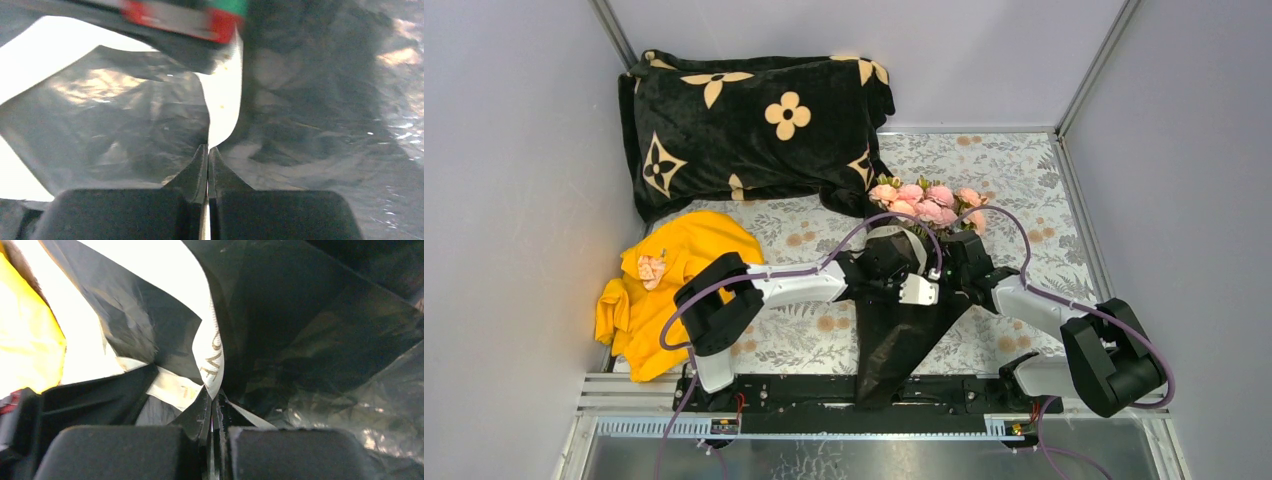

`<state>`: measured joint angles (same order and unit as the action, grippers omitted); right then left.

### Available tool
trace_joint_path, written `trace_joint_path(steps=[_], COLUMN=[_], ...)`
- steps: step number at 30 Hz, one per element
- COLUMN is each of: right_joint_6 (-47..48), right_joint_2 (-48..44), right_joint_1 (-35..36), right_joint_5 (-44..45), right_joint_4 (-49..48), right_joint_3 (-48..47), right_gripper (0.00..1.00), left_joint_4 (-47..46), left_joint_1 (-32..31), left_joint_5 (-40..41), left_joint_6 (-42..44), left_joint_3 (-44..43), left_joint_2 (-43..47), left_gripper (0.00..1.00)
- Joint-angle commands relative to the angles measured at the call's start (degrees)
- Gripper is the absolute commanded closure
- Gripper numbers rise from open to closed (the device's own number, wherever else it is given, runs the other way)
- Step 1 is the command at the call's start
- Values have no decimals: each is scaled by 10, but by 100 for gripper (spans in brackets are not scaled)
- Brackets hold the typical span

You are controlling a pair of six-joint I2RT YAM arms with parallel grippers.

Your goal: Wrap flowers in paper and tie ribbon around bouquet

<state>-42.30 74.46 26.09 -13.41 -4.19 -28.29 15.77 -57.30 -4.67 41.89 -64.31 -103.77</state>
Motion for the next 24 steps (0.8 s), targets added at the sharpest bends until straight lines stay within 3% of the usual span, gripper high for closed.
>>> trace_joint_path(steps=[1,4,8,14,24], right_joint_6=[44,76,122,185,251], right_joint_2=[-11,-2,13,12,12], right_joint_1=[-5,-6,-6,-14,-20], right_joint_5=[-25,-46,-64,-78,-115], right_joint_4=[75,116,176,259,377], right_joint_3=[-34,-56,-94,-128,-158], right_gripper=[100,96,80,58,65], left_joint_4=[-18,20,56,30,-37], left_joint_1=[0,0,1,9,43], left_joint_5=[44,39,9,26,63], left_joint_6=[-31,-56,-81,-109,-168], left_joint_3=[-54,-90,-118,-118,-110], left_joint_2=[13,20,23,25,22], left_gripper=[100,100,100,100,100])
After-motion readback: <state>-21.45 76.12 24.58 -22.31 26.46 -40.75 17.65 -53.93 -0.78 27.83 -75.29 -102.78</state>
